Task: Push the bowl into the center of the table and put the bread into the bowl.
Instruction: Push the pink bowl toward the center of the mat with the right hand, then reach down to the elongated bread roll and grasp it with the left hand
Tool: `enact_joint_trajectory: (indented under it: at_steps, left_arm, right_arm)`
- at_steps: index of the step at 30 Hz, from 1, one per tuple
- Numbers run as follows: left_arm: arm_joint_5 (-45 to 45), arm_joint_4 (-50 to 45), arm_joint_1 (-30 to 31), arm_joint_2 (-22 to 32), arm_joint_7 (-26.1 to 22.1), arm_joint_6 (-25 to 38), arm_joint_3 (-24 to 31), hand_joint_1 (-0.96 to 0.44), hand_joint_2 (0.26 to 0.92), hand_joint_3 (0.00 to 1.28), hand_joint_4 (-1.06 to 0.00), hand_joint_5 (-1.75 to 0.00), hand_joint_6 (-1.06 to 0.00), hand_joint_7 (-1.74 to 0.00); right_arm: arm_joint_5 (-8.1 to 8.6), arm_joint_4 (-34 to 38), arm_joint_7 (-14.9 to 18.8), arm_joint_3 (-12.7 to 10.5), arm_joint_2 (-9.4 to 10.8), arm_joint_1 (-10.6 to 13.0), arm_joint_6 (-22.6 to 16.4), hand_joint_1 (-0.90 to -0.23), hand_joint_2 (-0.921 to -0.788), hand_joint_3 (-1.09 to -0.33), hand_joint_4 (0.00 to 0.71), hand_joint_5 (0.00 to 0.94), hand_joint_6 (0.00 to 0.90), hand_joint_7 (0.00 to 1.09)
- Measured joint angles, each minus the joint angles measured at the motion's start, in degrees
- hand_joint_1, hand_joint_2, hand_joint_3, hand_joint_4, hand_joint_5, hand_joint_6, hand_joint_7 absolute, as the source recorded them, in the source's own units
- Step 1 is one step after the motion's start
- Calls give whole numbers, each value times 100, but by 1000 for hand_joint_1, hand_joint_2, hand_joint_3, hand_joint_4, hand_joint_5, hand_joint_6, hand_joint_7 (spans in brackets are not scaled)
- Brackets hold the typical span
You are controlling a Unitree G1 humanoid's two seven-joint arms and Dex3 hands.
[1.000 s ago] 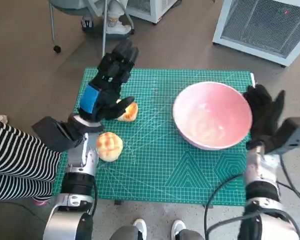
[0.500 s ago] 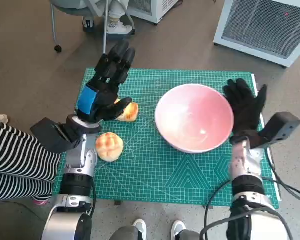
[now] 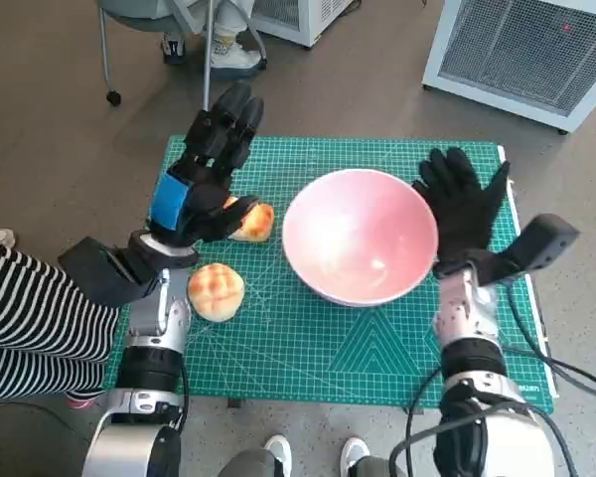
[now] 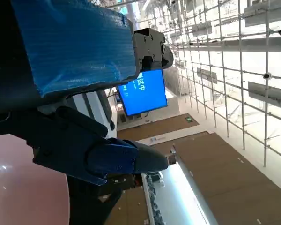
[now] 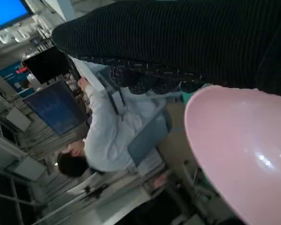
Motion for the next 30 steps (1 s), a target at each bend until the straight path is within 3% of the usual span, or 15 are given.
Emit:
enact_joint_trajectory:
  at_steps: [5,8,11,16,17,18,24,30]
  left_arm:
    - [11,-6,5,-10,53,-2,-10,-634,921,297,-51,-6,-16,-318]
    - [23,-60,47,-10,99,-4,-15,-636,921,298,-51,-5,-14,-318]
    - [38,-96,82,-11,118,-6,-28,-638,921,299,-50,-5,-13,-317]
    - [57,-141,110,-9,156,-14,-43,-633,921,300,-50,-4,-11,-317]
    - [58,-142,111,-8,161,-15,-43,-632,921,301,-51,-4,-11,-318]
    - [62,-153,110,-8,191,-18,-51,-633,921,301,-51,-4,-11,-319]
    - [120,-211,108,-53,264,7,-160,-637,921,309,-41,-2,-3,-334]
    - [140,-318,73,-155,319,174,-270,-646,921,305,-58,-12,1,-362]
  right_arm:
    - [19,0,13,38,73,-64,14,-608,-921,-879,116,2,98,207]
    - [-166,-15,-19,182,56,-58,-60,-606,-921,-881,121,4,99,201]
    - [-476,-66,-132,440,-9,-23,-315,-610,-921,-881,126,6,102,198]
    - [-1228,-298,-461,976,-279,134,-937,-623,-921,-877,135,9,121,200]
    - [-1298,-334,-482,1028,-305,147,-981,-633,-921,-865,140,9,136,203]
    - [-1551,-592,-643,1257,-525,236,-1296,-637,-921,-856,142,10,139,205]
    - [-1614,-1906,-442,1488,-539,788,-1732,-675,-921,-797,156,12,157,219]
    - [-1586,-3387,-331,1720,-535,1295,-1702,-693,-921,-781,162,12,160,226]
